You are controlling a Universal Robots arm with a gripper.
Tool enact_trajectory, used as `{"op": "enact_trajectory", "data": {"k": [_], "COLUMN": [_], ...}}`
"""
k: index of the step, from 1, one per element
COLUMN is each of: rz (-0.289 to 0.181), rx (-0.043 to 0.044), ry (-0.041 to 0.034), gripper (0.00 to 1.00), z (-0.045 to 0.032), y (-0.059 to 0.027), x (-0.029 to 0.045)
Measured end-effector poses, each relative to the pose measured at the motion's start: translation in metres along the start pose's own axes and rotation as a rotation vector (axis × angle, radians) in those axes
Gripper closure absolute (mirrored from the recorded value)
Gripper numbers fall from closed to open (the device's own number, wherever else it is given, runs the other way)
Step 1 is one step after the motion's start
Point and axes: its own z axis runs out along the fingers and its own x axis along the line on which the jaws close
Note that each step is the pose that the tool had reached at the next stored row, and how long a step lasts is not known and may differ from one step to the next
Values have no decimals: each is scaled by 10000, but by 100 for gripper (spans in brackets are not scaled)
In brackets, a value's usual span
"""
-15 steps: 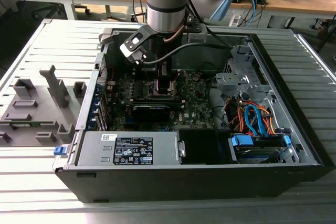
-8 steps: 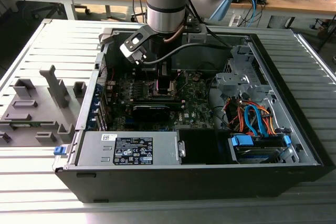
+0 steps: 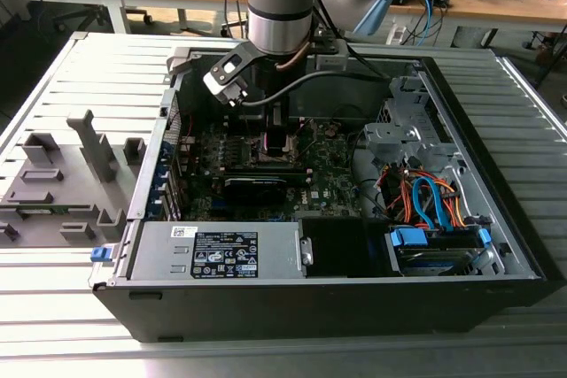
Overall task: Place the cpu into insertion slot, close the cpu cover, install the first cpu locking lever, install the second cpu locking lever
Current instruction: 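Place the cpu into insertion slot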
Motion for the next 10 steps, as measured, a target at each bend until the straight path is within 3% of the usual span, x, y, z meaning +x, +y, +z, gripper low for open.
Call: {"op": "enact_trajectory", "data": {"k": [10], "rz": [-304], "rx": [-6], "ry": [9], "gripper": [46], "z": [18], "y": [-2], "x": [43]}}
